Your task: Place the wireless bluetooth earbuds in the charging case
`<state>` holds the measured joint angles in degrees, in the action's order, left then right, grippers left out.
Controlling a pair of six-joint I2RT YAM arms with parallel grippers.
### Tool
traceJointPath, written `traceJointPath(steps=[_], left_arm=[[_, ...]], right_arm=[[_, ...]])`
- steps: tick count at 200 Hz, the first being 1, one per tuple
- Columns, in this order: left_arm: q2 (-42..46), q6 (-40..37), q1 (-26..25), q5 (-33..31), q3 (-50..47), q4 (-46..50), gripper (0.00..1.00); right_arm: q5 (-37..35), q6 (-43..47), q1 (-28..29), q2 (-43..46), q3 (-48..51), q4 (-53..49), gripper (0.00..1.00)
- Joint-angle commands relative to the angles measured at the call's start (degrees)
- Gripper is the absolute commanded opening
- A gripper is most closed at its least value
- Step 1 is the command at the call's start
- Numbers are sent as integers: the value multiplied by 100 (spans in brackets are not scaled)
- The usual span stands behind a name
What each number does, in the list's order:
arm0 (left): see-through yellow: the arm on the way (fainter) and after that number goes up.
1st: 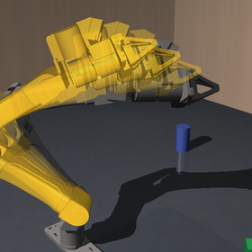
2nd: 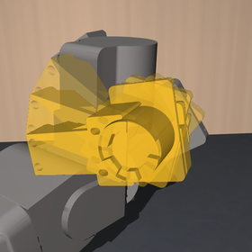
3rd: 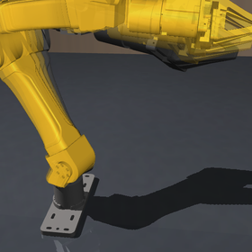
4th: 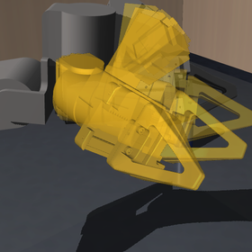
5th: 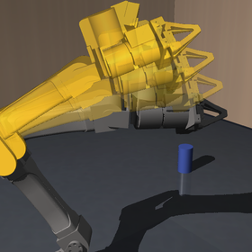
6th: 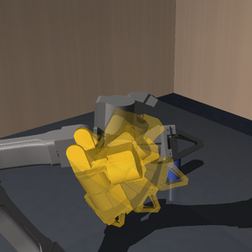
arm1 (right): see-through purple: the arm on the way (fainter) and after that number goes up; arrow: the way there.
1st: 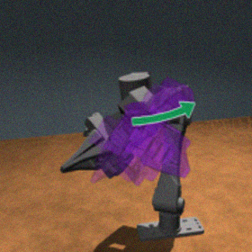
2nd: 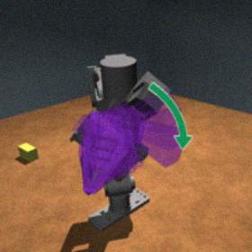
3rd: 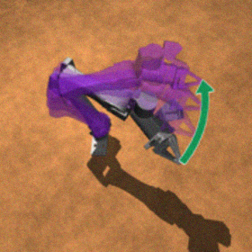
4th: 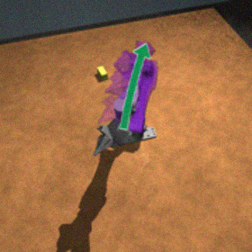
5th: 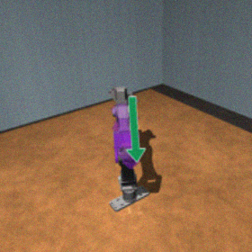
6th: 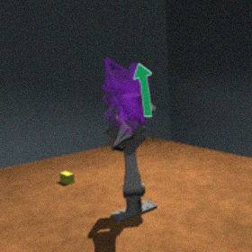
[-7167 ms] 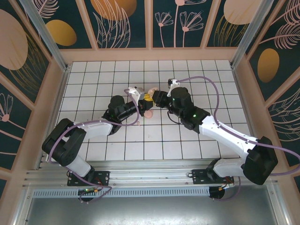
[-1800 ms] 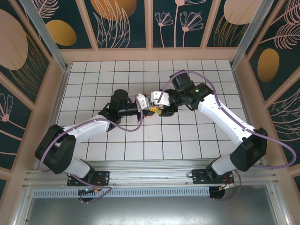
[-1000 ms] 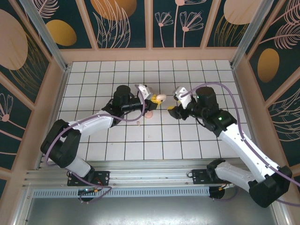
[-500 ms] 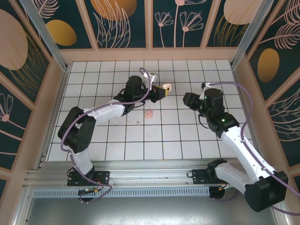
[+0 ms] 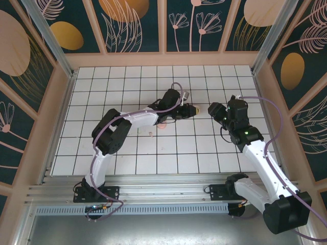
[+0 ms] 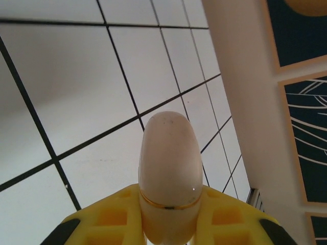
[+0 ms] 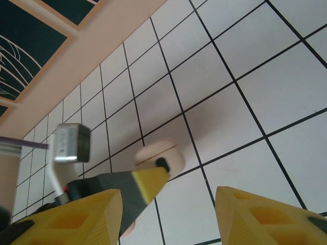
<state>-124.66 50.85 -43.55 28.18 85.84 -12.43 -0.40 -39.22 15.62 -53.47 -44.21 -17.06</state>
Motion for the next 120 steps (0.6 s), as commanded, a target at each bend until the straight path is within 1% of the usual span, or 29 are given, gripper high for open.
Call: traceJointPath(steps=[1,11,36,51,61,87,104,120], left_arm=[[-366,516,-39,48,508,444,6],[-565,606,-70,76,750,649,7],[-1061,827,-74,197,1424,1289,8],[-1303,975,-80,328,1710,1451,9],[-1401,1047,-87,362,1798,1492,10],[-1473,1105,-101,184,1866,1541,10],[-1507,1120,-104,70,1891,1588,12],[-1545,1119,-99,2,1934,1666,16]], right_arm=[[-74,-87,-58,159,122,-6,52],[104,-69,-59,154,131,10,52],[137,-11,-76,143,129,-17,52],[159,-14,-85,128,155,22,52],[180,-14,-103,121,166,51,52],[242,-19,-118,93,193,114,52],[275,-33,-122,75,214,150,52],[304,-41,-122,67,232,176,52]])
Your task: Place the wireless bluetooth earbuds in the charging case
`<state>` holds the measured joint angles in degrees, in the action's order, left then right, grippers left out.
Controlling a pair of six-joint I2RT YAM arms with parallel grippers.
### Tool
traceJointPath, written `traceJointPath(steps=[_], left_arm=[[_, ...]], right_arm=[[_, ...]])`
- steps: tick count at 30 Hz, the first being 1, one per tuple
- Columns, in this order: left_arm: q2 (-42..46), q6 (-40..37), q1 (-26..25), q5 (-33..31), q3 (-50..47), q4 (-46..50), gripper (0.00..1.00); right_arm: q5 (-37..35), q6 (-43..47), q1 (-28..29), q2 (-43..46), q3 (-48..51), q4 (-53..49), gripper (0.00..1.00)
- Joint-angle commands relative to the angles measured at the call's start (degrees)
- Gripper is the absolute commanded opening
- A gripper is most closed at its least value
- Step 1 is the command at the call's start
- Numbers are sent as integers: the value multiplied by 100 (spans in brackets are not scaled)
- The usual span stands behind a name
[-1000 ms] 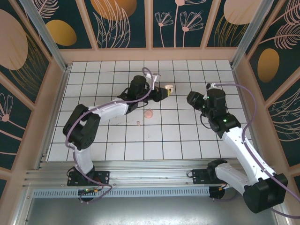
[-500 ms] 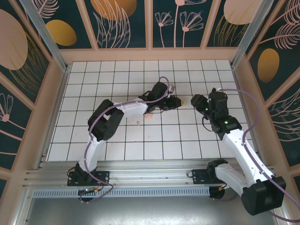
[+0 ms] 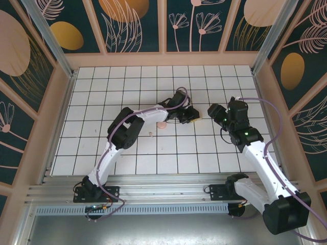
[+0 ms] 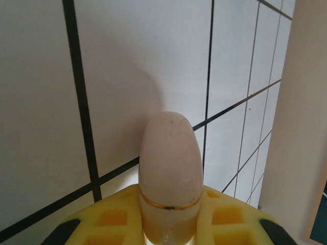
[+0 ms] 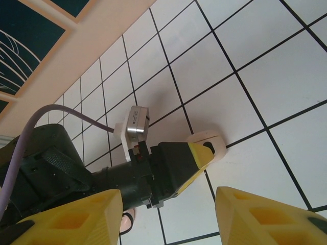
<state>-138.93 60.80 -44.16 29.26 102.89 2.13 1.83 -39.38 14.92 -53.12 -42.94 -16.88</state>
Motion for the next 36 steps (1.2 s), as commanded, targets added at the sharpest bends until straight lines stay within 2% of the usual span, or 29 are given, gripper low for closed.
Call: traceJointPath(steps=[1,3,11,17,26,32,36], left_arm=[[-122,121,-39,-109,230,218,16],[-183,46,-40,-128,335,383,25],[-197,-414,-37,-412,704,1114,44],[1,-1058,-30,-875,1055,1900,48],[810,-1935,-14,-1742,1144,2739,49],[1479,-2879,19,-2362,954,3767,52],[1902,-3058,128,-2851,670,4449,54]], right_arm=[[81,-26,-51,35,103,163,52],[112,-26,-57,14,99,177,52],[125,24,-74,-6,23,107,52],[134,81,-82,4,-89,2,52],[315,311,-90,-257,-422,-374,52],[503,334,-74,-408,-544,-491,52],[573,275,-66,-485,-558,-503,52]])
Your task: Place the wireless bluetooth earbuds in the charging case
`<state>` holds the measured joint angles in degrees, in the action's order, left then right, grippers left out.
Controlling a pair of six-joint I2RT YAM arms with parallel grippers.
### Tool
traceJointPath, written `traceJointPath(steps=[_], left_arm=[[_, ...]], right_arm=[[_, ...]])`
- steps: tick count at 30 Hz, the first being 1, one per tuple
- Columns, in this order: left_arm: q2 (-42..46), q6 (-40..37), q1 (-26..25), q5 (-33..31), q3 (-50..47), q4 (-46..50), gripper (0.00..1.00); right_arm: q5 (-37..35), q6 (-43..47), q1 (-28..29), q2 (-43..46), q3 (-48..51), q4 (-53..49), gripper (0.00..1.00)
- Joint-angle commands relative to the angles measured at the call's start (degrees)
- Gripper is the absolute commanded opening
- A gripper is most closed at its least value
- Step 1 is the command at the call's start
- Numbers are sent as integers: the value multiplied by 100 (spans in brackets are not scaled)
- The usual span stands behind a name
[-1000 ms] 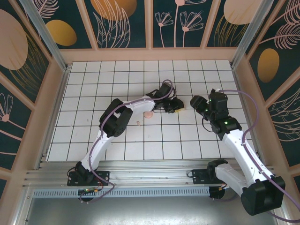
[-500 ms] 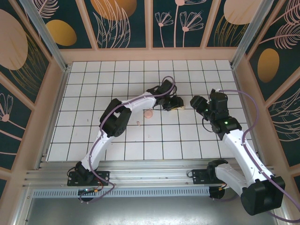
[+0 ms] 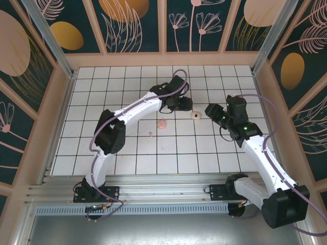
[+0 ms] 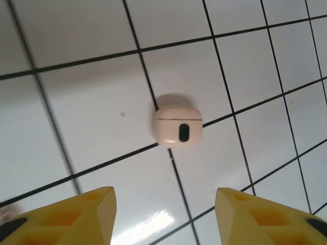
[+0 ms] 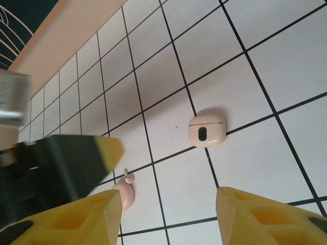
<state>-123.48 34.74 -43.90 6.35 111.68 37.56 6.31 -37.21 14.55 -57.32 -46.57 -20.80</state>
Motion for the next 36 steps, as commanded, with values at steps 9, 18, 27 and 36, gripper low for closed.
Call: traceJointPath(steps=[9,18,27,36], left_arm=[[625,-13,486,-822,-904,1713,56],[222,-137,638,-756,-1157,1648,59],[-82,-145,640,-450,-1113,1469,62],[-350,-139,636,-408,-1030,1429,63]], right_arm=[[230,-14,72,-369,-337,-127,52],[214,-47,180,-531,-430,-126,53],[187,-104,239,-516,-367,-93,53],[204,-111,242,-541,-325,-39,53]])
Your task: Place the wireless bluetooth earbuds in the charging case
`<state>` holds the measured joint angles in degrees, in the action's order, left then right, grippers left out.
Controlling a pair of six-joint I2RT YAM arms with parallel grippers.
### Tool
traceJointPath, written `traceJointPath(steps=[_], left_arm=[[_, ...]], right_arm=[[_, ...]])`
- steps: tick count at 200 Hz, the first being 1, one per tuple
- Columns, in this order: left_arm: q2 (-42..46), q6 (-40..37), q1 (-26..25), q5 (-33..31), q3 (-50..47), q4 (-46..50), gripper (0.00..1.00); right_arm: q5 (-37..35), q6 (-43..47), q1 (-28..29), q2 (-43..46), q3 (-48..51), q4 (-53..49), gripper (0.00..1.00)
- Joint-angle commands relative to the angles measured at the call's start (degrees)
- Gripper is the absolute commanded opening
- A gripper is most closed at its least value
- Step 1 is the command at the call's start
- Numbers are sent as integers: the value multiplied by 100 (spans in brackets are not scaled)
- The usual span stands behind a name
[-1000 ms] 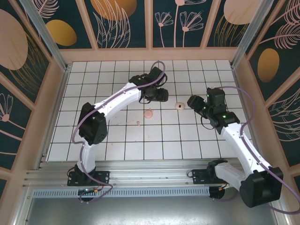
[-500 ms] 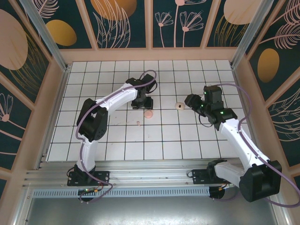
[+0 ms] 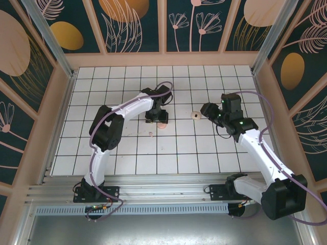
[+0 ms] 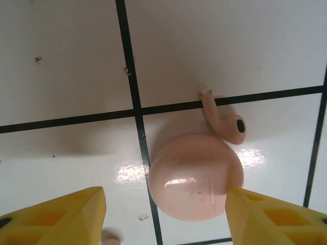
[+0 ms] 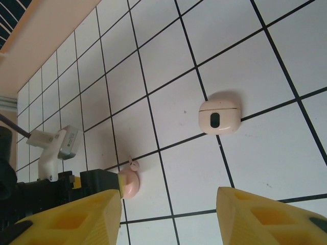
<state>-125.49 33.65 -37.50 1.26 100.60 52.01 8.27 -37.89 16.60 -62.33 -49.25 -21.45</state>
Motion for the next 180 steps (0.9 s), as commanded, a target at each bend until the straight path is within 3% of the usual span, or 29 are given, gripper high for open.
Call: traceJointPath(steps=[1,180], left_arm=[[-161,-23,-12,102,100,-15,64],[-262,216,-208,-51,1179,520,63]], right_arm=[[8,-43,34,-38,-50,38,53],[113,-47,35,-118,75,194,53]])
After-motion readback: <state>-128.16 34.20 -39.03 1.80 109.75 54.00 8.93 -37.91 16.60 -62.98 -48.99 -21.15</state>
